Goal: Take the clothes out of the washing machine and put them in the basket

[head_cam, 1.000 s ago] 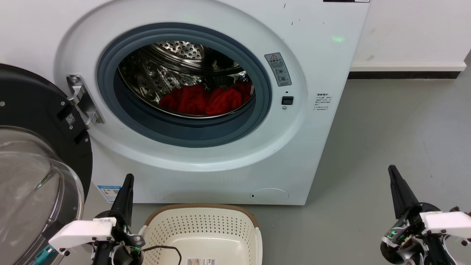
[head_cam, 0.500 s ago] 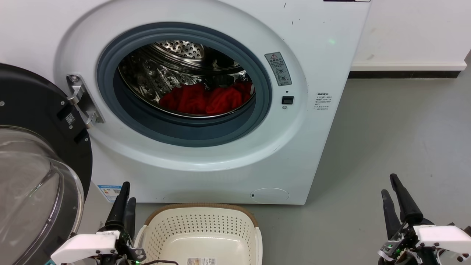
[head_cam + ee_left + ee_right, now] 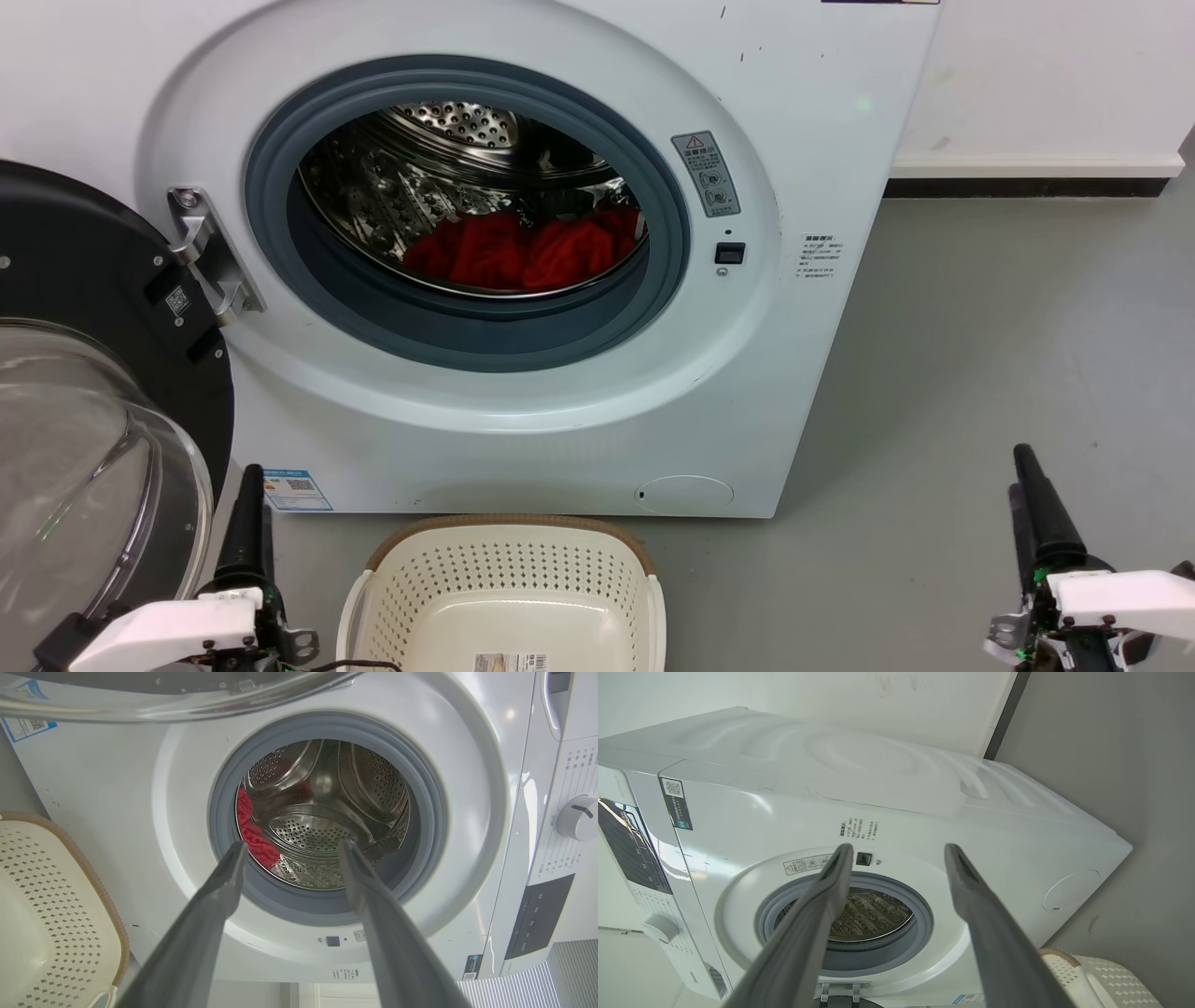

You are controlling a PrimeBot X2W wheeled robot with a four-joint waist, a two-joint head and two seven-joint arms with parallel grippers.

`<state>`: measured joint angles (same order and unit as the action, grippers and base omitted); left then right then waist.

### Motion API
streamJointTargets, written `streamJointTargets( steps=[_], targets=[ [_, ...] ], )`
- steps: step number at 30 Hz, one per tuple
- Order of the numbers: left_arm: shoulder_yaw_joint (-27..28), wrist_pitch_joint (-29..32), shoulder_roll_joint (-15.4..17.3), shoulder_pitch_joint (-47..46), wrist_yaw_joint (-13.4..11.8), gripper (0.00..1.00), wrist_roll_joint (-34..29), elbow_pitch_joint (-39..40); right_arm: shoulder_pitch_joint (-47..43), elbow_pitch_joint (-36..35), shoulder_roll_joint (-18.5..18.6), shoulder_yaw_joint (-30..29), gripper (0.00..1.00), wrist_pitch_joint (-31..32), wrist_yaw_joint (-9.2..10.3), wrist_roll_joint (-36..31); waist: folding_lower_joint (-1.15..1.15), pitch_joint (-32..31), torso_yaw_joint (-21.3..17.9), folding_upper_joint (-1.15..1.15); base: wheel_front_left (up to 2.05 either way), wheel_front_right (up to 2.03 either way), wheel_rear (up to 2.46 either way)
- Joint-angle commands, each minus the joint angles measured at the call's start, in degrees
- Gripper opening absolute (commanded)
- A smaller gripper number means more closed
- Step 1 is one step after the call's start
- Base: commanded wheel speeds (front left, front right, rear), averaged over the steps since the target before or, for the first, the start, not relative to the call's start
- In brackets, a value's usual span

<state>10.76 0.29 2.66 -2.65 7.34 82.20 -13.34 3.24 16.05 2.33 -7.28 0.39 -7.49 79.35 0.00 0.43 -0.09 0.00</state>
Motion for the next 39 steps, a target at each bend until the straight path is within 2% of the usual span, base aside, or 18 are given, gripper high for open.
streamJointTargets(
  steps=[1, 10, 18, 22, 29, 33, 39],
  targets=[
    [1.0, -0.6, 0.1, -0.9, 0.1, 1.00, -2.1, 1.3, 1.6, -1.1, 0.3, -1.0, 1.00, -0.7, 0.00, -3.3, 0.00, 0.0, 0.0, 0.00, 0.00, 0.00, 0.00],
    [3.6, -2.6, 0.2, -1.4, -0.6, 1.00, -13.2, 5.5, 2.3, -7.7, 0.4, -1.7, 1.00, -2.7, 0.00, -21.0, 0.00, 0.3, 0.0, 0.00, 0.00, 0.00, 0.00],
    [0.9, -4.2, 0.2, -0.9, -5.6, 1.00, -23.9, 12.1, 2.2, -13.9, 0.4, 0.0, 1.00, -4.3, 0.00, -35.4, 0.00, 0.8, 0.0, 0.00, 0.00, 0.00, 0.00],
    [-0.8, -5.0, 0.2, -0.2, -7.1, 1.00, -27.3, 14.2, 1.9, -15.9, 0.4, 0.9, 1.00, -5.1, 0.00, -41.1, 0.00, 1.0, -0.1, 0.00, 0.00, 0.00, 0.00],
    [-2.7, -6.3, 0.2, 0.8, -7.5, 1.00, -33.7, 16.2, 1.2, -18.3, 0.5, 2.4, 1.00, -6.3, 0.00, -49.4, 0.00, 1.2, -0.2, 0.00, 0.00, 0.00, 0.00],
    [-3.8, -6.9, 0.2, 1.5, -6.5, 1.00, -37.1, 17.3, 0.8, -18.4, 0.5, 3.5, 1.00, -7.1, 0.00, -53.4, 0.00, 1.3, -0.2, 0.00, 0.00, 0.00, 0.00],
    [-5.5, -7.9, 0.2, 2.4, -6.4, 1.00, -42.7, 18.4, 0.6, -18.3, 0.5, 3.5, 1.00, -8.1, 0.00, -56.7, 0.00, 1.4, -0.3, 0.00, 0.00, 0.00, 0.00]
  ],
)
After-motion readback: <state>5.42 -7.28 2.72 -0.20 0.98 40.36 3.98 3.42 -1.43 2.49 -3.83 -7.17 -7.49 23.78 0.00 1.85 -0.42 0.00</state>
